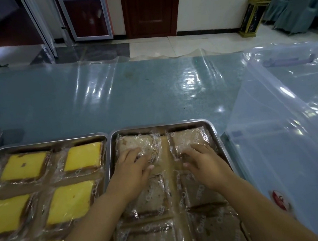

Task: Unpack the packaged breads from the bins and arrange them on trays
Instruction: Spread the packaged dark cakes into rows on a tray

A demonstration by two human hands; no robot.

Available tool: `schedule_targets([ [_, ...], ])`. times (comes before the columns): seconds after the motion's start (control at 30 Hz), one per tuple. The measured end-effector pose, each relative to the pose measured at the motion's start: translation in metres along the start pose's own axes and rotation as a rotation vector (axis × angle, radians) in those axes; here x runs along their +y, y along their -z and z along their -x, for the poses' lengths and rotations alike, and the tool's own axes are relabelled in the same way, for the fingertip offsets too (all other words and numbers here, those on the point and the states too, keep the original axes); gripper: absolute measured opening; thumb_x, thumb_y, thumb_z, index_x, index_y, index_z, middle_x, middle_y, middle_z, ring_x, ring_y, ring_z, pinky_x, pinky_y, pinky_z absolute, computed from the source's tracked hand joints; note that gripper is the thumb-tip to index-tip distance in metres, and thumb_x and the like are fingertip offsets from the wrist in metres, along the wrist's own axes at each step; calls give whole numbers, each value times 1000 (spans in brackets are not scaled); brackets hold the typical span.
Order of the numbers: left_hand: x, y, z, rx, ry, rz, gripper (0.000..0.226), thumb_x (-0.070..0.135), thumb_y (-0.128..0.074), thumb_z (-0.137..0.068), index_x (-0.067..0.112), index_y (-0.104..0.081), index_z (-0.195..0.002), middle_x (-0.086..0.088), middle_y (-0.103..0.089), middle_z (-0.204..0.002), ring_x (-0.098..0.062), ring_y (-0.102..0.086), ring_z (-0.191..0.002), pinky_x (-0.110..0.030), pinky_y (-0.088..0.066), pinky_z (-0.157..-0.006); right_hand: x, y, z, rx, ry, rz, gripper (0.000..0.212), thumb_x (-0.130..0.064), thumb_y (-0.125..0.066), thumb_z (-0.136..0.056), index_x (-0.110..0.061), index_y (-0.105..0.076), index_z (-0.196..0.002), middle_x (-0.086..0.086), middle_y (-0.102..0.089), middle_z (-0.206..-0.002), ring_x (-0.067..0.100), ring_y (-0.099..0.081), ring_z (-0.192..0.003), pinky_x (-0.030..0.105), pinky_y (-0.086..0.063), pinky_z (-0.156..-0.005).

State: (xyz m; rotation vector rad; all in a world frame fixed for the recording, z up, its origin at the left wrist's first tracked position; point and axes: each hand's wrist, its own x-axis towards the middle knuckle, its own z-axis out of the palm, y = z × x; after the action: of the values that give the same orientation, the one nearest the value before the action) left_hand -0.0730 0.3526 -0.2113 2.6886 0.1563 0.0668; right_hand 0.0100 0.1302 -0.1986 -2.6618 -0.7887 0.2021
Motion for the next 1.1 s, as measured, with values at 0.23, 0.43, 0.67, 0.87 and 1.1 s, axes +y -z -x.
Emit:
schedule_targets([
  [0.23, 20, -1, 60, 33, -22, 69, 32, 44, -46, -92, 34, -61, -119, 13, -50, -126, -9, -30, -118, -27, -28, -98, -1, -2, 61, 55, 105, 108, 22, -31, -57, -89, -25, -68, -107, -8, -64, -112, 16, -58, -100, 27, -44, -79],
  [0.43, 22, -11, 81, -129, -1, -114, 46, 53, -24, -96, 39, -43, -135, 16, -30, -147, -10, -16, -135, -34, -24, -109, 3, -13, 75, -60, 79, 69, 32, -35, -47, -94, -30, -56, -125, -8, -44, -137, 12, -40, -125, 27, -43, -94],
  [0.67, 19, -11, 70, -134, -2, -101, 47, 52, -28, -95, 35, -44, -135, 11, -30, -149, -14, -15, -137, -35, -21, -111, 5, -7, 57, -130, 43, 81, 41, -34, -43, -97, -27, -44, -138, -5, -31, -149, 18, -21, -140, 37, -32, -109],
  [0.87, 26, -2, 80, -103, -11, -32, 43, 48, -37, -95, 30, -49, -132, 8, -35, -146, -12, -18, -136, -31, -20, -110, 3, 0, 77, -4, 125, 18, 32, -31, -53, -93, -23, -59, -124, -4, -46, -137, 16, -33, -131, 30, -32, -104],
  [1.1, 46, 3, 135, -2, -67, 9, 34, 42, -51, -91, 30, -59, -122, 10, -48, -131, -9, -35, -124, -25, -30, -101, 0, 1, 141, 56, 186, -59, 29, -21, -66, -84, -18, -67, -113, 0, -61, -119, 19, -55, -111, 35, -48, -92],
])
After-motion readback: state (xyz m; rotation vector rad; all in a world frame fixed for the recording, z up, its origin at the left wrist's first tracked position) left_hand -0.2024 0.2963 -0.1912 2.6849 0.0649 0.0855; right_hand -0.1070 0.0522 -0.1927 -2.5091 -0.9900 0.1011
